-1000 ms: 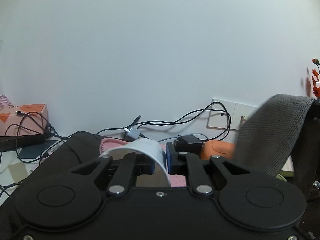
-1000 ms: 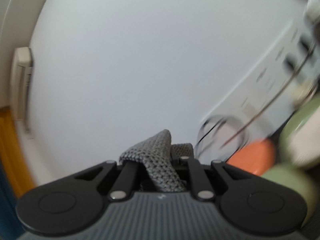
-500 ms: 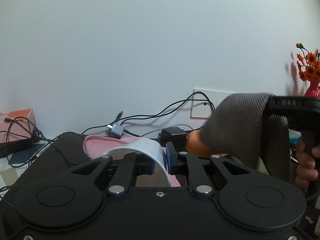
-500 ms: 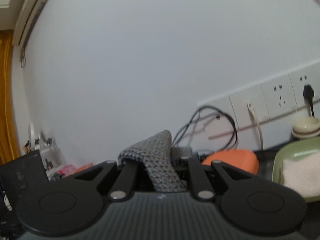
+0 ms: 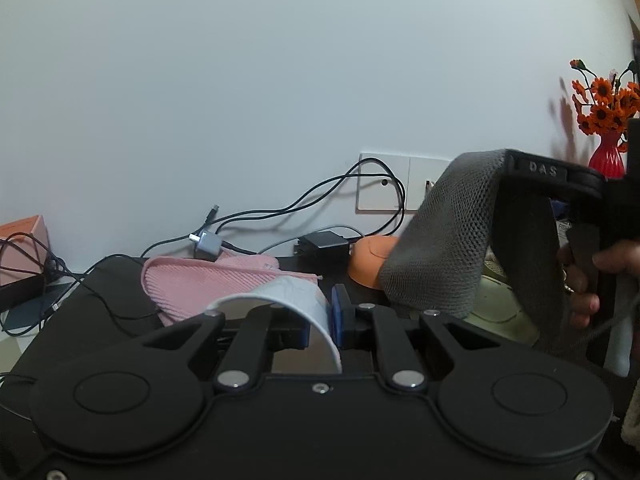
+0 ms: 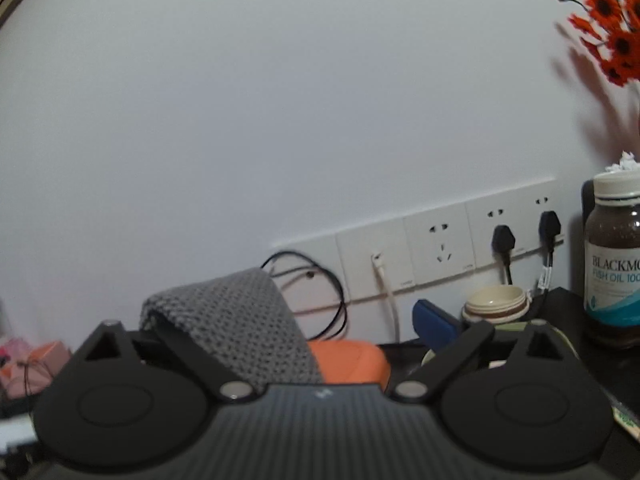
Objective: Clean container
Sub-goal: 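Pull the right tool with the grey towel away from the cup, then open the right tool to drop the grey towel onto the table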
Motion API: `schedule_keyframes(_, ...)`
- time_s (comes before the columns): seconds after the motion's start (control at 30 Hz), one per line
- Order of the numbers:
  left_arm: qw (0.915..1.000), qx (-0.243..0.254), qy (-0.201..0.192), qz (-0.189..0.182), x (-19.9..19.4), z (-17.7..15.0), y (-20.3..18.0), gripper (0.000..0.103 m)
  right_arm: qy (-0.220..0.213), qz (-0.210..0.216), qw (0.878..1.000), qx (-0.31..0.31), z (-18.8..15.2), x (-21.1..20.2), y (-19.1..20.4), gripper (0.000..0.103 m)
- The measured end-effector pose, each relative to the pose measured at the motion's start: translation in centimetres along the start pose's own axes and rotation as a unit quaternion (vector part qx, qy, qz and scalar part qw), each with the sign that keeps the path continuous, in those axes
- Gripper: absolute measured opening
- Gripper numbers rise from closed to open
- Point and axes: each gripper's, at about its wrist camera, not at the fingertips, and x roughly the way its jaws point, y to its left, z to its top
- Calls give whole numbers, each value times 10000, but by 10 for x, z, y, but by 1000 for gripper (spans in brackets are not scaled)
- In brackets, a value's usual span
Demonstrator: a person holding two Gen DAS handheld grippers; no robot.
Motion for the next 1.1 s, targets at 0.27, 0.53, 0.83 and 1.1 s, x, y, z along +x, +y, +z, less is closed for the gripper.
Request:
schedule_keyframes(0.27,10000,-7,78,-32,2,1,4,12,-306,403,9978,-419,17,1,14,92)
schedule_keyframes(0.53,9986,-53,456,-270,4,3,2,12,2102,-246,9643,-1592,-6,17,16,92)
schedule_keyframes(0.83,9912,-422,1197,-383,8,-1,1,12,2334,598,9668,-848,2,-33,-4,94)
schedule_keyframes(1.1,9898,-451,1214,-597,7,-5,-1,12,2831,514,9511,-1118,-53,-69,12,94)
